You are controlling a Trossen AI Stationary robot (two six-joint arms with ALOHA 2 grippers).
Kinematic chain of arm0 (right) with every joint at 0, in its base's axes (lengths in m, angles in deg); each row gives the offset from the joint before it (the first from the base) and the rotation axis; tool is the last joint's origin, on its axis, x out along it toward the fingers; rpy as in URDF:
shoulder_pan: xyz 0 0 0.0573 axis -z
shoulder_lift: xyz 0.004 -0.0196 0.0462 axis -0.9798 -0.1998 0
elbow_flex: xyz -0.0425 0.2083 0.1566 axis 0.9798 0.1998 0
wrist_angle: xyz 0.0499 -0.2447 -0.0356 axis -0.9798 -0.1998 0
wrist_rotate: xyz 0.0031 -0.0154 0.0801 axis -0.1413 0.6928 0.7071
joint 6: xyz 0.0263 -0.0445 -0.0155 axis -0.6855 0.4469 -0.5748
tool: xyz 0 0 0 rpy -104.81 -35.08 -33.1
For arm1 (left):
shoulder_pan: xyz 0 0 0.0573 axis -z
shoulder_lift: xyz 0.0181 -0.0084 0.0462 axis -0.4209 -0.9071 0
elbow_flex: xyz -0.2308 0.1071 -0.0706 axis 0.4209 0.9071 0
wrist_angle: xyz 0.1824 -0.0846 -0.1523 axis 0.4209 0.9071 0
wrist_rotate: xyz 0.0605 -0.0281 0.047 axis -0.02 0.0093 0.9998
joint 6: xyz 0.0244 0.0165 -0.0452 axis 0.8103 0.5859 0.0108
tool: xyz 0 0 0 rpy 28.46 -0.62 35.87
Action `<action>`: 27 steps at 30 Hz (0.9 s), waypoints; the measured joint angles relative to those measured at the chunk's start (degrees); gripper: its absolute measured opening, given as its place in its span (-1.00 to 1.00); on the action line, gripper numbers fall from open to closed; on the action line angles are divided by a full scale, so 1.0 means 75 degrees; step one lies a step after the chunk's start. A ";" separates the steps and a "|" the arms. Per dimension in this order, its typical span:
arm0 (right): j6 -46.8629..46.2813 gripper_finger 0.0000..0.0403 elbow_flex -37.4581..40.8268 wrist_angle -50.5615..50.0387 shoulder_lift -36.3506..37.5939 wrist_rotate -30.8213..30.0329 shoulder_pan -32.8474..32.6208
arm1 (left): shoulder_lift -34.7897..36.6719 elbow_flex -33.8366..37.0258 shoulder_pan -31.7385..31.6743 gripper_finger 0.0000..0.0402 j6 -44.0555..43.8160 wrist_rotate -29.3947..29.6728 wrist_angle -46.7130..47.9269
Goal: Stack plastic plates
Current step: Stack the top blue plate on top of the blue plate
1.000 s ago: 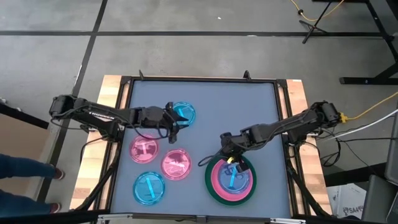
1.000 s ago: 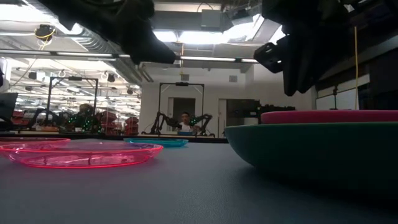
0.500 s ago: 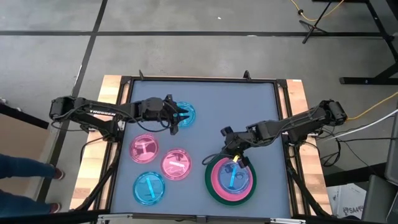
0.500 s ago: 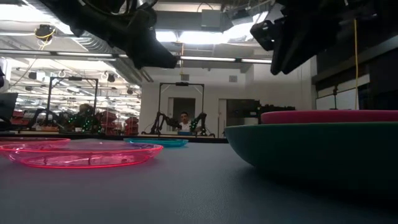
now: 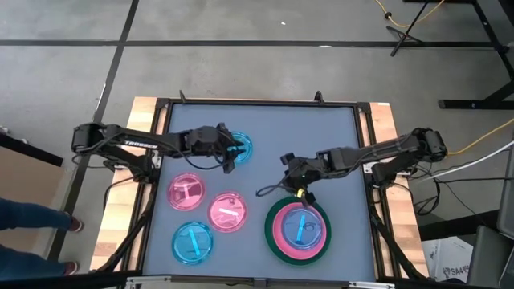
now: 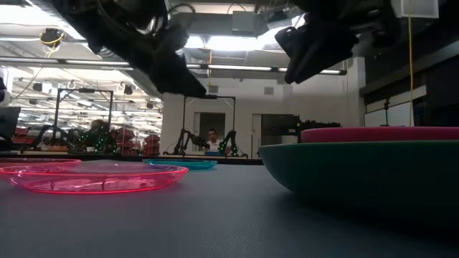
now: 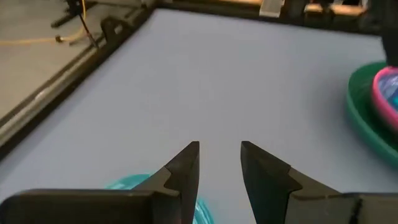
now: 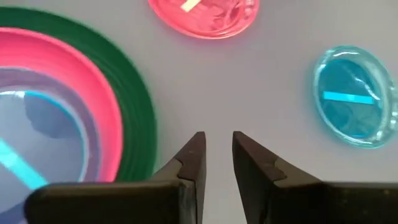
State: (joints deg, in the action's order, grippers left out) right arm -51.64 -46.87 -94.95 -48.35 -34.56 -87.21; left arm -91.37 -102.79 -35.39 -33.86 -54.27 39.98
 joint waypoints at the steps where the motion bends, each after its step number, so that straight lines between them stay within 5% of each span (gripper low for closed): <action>1: 0.0003 -0.66 0.0000 0.0040 0.0000 0.0000 0.0073 | -0.0157 0.0000 0.0000 -0.44 0.0000 -0.0003 -0.0074; 13: 0.0006 -0.66 0.0000 0.0052 -0.0003 -0.0003 0.0431 | -0.1885 0.0000 0.0023 -0.44 0.0002 -0.0356 -0.0035; 27: 0.0006 -0.66 0.0000 0.0045 -0.0009 0.0000 0.0417 | -0.2624 0.0000 0.0096 -0.44 0.0000 0.0144 0.0012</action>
State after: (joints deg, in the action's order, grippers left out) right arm -51.59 -46.87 -94.62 -48.42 -34.56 -84.08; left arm -111.05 -102.79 -34.67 -33.86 -53.19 40.06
